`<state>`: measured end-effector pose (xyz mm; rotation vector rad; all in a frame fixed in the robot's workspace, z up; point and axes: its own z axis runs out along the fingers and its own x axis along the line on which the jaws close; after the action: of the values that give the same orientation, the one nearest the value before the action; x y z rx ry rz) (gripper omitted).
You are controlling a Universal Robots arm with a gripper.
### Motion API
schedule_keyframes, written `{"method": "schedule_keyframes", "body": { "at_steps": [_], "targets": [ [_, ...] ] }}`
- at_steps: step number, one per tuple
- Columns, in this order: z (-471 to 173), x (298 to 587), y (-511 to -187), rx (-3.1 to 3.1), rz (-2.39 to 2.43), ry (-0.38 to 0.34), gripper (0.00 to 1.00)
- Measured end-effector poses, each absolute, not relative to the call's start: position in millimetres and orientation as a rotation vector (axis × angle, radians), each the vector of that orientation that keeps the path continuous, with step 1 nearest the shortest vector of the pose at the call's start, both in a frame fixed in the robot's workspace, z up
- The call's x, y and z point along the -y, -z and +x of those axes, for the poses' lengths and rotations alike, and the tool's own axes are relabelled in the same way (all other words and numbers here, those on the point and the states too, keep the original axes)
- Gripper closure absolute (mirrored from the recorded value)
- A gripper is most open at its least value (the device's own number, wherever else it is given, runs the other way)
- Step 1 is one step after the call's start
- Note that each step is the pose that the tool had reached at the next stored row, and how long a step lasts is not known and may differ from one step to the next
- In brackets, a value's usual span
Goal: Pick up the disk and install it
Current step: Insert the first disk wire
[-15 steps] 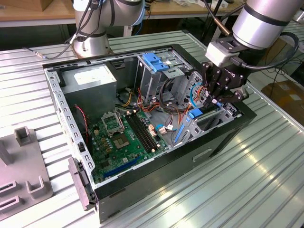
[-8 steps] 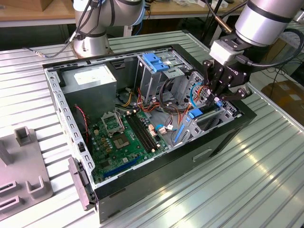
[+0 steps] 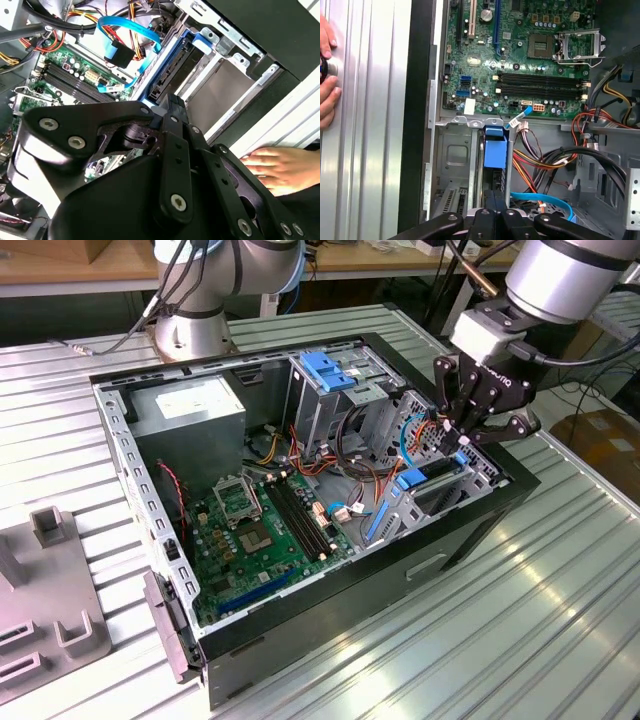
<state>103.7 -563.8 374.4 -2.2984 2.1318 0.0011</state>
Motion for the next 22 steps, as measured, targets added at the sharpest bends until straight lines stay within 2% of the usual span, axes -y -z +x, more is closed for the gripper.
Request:
{"method": "schedule_keyframes", "body": {
  "at_steps": [7,18,22],
  "targets": [
    [107.1,563.9,-373.7,-1.974,-2.435,-0.002,0.90],
    [150.1,563.5,-373.7,-1.956,-2.450,-0.003,0.90],
    [158.5,563.4,-377.7,-1.935,-2.474,-0.022,0.90]
  ]
}}
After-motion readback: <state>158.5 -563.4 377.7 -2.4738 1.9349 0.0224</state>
